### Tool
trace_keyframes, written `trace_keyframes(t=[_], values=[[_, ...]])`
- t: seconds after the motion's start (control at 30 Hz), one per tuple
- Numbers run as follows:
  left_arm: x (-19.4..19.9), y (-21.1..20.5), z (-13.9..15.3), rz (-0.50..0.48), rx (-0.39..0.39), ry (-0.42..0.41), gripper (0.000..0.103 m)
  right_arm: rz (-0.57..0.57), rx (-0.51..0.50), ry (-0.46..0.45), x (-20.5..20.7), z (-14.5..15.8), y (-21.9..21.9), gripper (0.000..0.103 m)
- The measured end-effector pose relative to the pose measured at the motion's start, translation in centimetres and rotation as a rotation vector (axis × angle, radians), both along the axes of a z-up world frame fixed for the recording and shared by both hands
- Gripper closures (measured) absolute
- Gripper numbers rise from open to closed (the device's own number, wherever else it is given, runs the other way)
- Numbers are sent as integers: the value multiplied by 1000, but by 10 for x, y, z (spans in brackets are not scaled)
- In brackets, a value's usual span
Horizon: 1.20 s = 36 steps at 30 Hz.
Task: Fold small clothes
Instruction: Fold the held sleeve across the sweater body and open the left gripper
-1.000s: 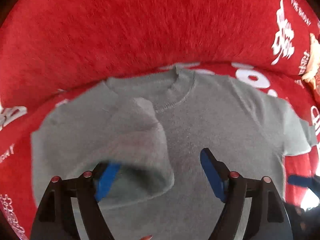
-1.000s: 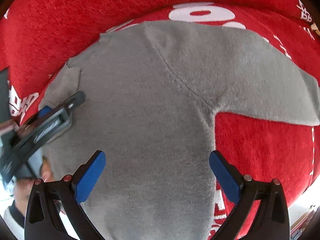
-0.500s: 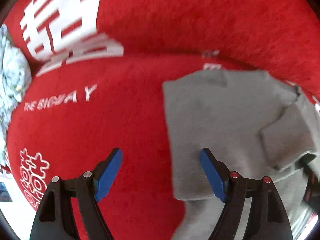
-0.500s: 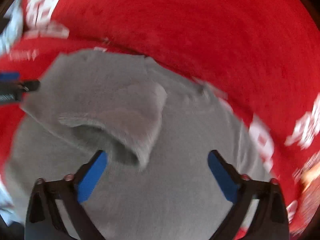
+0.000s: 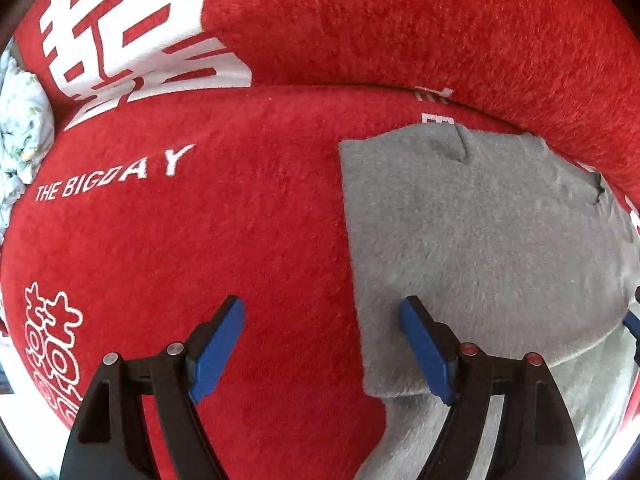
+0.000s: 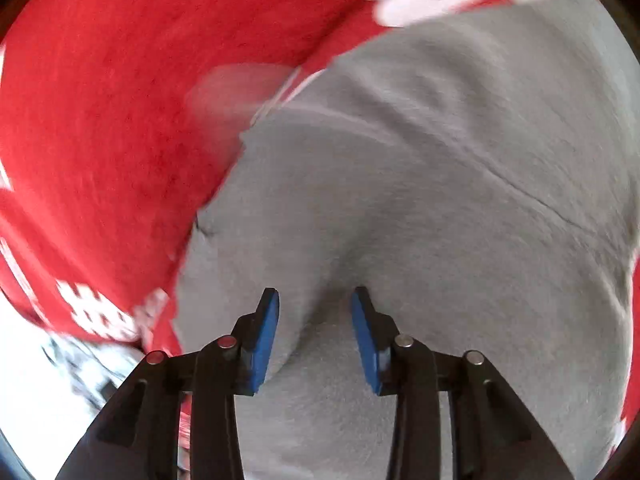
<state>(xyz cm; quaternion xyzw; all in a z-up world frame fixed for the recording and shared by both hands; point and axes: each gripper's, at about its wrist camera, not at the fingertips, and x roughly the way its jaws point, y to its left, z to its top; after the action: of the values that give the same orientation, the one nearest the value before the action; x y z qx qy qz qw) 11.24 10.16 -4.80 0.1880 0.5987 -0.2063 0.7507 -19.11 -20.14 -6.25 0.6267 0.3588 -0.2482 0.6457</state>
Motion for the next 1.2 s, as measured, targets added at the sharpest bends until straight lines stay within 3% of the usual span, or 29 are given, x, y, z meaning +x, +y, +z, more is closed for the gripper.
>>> trace_keyframes(t=[0.23,0.37,0.4,0.43,0.57,0.7,0.83,0.97,1.03,1.07,1.17,1.2], values=[[-19,20,22,-45,-33,26,22,-41,32,-3,-5,1,-8,59],[-32,10,14,-112,-32,67,22,-8,20,12,5,0,-17,61],[-36,4,11,-128,-25,63,22,17,7,33,10,0,-18,73],[-38,-1,8,-137,-10,46,22,38,-5,56,15,0,-17,97],[-38,-8,4,-143,116,-147,22,64,-44,76,10,12,-13,96],[-29,12,2,-125,88,-95,20,85,-30,122,-1,0,-7,96],[-43,26,12,-214,176,-114,20,95,-45,127,-7,5,-5,93],[-35,35,30,-145,112,-65,20,126,-114,194,-14,22,-4,82],[-28,26,35,-124,84,-71,20,123,-141,188,-18,29,-7,60],[-27,17,37,-116,67,-77,20,116,-146,187,-19,31,-10,54],[-25,-16,34,-123,38,-103,20,104,-160,178,-14,32,-17,56],[-26,-24,31,-127,40,-105,20,109,-173,178,-14,34,-18,70]])
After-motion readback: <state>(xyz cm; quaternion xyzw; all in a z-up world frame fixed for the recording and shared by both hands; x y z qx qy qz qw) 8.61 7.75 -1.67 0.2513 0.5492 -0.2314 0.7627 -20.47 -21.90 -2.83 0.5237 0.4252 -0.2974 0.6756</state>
